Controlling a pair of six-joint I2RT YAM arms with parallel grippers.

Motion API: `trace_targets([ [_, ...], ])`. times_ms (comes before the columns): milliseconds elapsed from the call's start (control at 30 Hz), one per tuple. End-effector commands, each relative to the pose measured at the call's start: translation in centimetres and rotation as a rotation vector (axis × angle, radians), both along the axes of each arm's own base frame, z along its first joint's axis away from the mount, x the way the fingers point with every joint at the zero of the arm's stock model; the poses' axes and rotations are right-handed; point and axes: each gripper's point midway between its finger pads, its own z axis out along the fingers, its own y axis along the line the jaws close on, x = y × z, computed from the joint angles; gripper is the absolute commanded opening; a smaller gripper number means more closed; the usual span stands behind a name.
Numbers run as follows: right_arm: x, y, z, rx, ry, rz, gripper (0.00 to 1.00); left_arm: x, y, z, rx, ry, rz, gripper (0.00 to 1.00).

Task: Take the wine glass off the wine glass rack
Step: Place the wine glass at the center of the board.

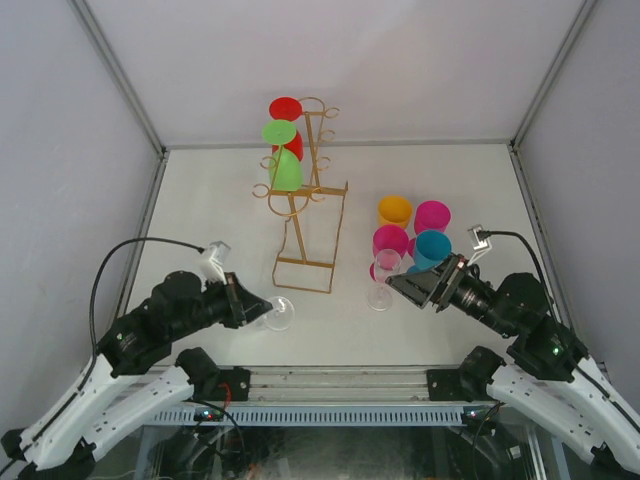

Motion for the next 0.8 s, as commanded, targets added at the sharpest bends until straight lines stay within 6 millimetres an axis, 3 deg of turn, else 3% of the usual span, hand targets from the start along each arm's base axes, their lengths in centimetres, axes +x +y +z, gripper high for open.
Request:
trace_targets([
  [0, -0.3, 0.8, 1.1, 0.054, -0.011, 0.041, 0.77, -0.9, -3.6, 4.5, -0.119, -0.072, -0.130, 0.00],
  [267, -1.8, 3.2, 1.1, 0.072, 0.019, 0.204, 0.76, -1.3, -8.0, 8.1, -0.308, -0.130, -0.200, 0.00],
  [500, -3.0, 5.9, 0.2, 0.039, 0.062, 0.334, 0.69, -1.5, -8.9, 9.2, -0.379, -0.148, -0.223, 0.00],
  [767, -3.6, 8.4, 0.0, 0.018, 0.085, 0.409, 0.59, -2.2, -9.9, 9.1, -0.396, -0.145, -0.277, 0.00],
])
